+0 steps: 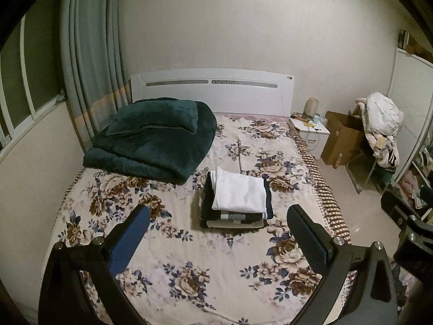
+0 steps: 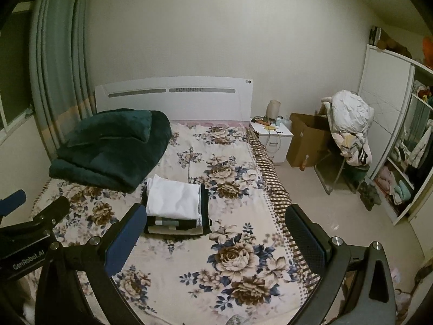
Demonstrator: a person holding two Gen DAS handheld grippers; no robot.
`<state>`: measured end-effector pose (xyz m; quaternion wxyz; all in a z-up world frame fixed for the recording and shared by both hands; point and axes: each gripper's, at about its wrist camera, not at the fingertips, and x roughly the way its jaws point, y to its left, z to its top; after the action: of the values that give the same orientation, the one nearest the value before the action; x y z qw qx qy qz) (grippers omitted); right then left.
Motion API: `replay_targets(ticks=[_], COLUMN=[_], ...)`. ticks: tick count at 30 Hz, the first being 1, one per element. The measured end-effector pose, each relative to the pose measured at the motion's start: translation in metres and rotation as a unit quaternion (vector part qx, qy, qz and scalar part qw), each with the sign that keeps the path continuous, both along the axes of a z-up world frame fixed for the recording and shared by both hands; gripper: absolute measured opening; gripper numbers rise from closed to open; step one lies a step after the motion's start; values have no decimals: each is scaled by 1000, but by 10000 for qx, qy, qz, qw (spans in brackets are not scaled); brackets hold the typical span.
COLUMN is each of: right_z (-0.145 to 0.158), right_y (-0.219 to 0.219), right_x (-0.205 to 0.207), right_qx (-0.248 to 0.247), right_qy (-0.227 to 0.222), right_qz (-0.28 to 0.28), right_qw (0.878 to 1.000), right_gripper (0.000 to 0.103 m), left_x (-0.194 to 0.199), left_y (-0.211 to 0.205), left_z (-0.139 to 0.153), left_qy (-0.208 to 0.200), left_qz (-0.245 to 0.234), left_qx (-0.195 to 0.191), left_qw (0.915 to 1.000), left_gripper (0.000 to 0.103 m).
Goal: Fold small clothes
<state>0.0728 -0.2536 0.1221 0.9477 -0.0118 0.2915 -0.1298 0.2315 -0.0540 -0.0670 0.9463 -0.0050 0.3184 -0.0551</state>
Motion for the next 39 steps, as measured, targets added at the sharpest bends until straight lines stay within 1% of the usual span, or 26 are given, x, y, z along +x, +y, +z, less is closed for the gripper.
replay_targets(ticks=[6,8,15,19,39], right_z=[15,13,18,19,18], right_y=[-3,-4,-2,-5,-8], right_x=[-18,-14,-22,-16,-22], right_qx=[-36,-19,74,96,142], right_qy=[-92,-84,-67,-47,-40], right_qz=[-18,0,65,130,118], right_qw=[9999,10000,9999,9999,9998], right_gripper=[103,103,103,103,103], left_x=[-15,-18,-25,-29,-33], left_y=[3,3,2,5,7], left_z=[7,9,12,16,26], left_qy=[-60,-78,-92,-76,-148], left_qz=[29,43,64,135,182], left_qx=[-4,-2,21,50,43], left_qw=[10000,10000,9999,9999,9997], left_gripper=[103,103,103,103,103])
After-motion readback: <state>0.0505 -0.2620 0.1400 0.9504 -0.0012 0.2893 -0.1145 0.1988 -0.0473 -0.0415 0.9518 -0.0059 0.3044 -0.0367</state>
